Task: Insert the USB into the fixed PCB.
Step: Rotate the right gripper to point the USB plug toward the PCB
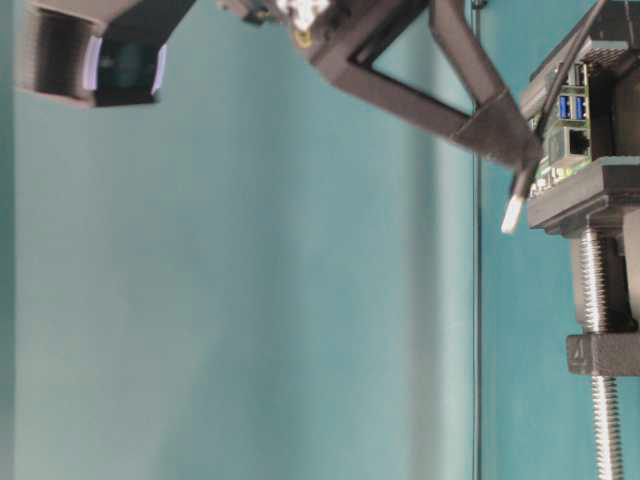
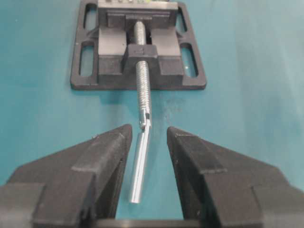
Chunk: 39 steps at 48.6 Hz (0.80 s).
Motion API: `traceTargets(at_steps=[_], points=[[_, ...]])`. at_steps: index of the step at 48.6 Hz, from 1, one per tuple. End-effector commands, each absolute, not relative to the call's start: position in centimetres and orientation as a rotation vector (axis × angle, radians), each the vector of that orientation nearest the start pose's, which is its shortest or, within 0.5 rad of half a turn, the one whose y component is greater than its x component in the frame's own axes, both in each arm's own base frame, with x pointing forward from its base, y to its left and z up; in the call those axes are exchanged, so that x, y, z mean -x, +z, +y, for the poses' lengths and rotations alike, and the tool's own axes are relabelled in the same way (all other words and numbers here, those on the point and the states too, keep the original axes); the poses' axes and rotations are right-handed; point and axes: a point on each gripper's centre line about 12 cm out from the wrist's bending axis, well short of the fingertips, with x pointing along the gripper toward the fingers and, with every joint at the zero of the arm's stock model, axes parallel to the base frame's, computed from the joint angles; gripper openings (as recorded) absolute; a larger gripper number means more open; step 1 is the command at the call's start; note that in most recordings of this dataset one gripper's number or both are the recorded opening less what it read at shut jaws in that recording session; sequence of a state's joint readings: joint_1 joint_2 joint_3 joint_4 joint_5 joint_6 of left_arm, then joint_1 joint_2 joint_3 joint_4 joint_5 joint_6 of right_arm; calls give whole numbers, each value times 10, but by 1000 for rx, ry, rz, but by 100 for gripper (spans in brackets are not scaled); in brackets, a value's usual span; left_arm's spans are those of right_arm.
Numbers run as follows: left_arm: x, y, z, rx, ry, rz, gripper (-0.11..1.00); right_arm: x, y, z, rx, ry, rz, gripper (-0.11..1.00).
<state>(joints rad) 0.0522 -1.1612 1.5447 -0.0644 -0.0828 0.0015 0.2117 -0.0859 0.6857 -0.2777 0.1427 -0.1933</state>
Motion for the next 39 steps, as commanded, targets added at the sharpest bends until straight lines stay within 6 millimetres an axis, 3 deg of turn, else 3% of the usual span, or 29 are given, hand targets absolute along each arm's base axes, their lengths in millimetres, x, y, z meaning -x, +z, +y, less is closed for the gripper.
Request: traceTargets(at_steps=[1, 9, 23, 32, 39], points=[[-141, 156, 7, 50, 59, 295, 55, -360, 194, 78, 514, 329, 665, 21], [-140, 154, 7, 50, 59, 300, 55, -366, 205, 88, 381, 294, 658, 21], [-140, 154, 8, 49, 62, 295, 55, -356, 204, 107, 182, 228, 789, 21], [-139, 152, 8, 49, 68, 286, 55, -347, 201, 103, 50, 86, 953, 21], [-138, 151, 9, 51, 70, 279, 55, -332, 196, 100, 75, -57, 1097, 21]])
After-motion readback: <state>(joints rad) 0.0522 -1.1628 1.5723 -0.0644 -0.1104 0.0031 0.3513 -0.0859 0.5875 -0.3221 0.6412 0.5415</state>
